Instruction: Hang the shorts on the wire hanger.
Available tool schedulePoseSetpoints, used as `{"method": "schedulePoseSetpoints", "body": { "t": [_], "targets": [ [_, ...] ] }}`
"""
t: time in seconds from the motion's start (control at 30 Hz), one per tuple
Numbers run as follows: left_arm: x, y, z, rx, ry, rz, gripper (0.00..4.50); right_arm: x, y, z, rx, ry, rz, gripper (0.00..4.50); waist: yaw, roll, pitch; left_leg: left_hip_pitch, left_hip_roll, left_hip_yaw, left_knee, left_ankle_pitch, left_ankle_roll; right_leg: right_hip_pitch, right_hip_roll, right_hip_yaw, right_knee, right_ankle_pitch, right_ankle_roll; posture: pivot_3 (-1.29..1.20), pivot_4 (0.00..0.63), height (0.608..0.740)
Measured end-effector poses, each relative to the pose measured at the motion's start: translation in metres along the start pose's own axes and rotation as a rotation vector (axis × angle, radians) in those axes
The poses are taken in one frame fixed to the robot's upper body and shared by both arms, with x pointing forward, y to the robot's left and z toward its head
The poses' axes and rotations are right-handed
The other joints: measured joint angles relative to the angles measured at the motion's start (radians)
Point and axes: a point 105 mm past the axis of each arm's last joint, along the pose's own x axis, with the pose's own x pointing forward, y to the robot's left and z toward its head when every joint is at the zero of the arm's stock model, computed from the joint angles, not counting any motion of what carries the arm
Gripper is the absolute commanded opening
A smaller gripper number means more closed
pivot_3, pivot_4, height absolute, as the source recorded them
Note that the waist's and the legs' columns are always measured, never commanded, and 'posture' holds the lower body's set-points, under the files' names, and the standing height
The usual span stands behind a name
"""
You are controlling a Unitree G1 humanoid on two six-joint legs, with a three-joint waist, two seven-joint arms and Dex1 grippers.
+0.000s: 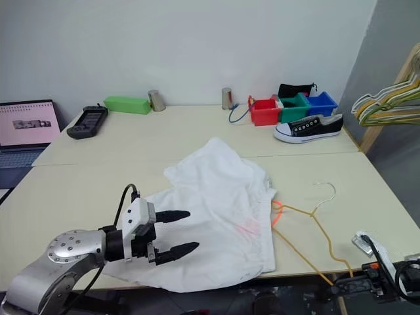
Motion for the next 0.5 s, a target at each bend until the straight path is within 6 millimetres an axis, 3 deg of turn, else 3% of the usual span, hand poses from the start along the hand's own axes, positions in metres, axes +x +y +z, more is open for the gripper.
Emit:
{"method": "schedulePoseSetpoints", "body": {
  "t": [0.23,0.37,0.5],
  "targets": [
    [0.0,0.003,0.001,0.022,-0.002,0.005,4.43,0.024,-0.001,0.025,0.033,-0.076,0.06,0.0,0.015,0.002,0.0,-0.001,0.0,-0.001,0.0,0.0,0.0,0.001,0.001,0.0,0.001,0.001,0.002,-0.23,0.05,0.74],
    [-0.001,0.002,0.001,0.025,-0.001,-0.004,4.43,0.034,0.0,0.03,0.065,-0.096,0.081,0.0,0.036,0.003,-0.001,-0.001,-0.001,-0.001,0.0,0.0,0.0,0.001,0.001,0.001,0.001,0.002,0.003,-0.23,0.046,0.74],
    [-0.002,0.007,-0.001,0.023,0.012,0.004,4.43,0.045,0.001,0.05,0.078,-0.178,0.108,0.0,0.041,0.003,-0.001,-0.001,-0.001,-0.001,0.0,0.0,0.0,0.001,0.002,0.002,0.001,0.002,0.003,-0.24,0.039,0.74]
  ]
}}
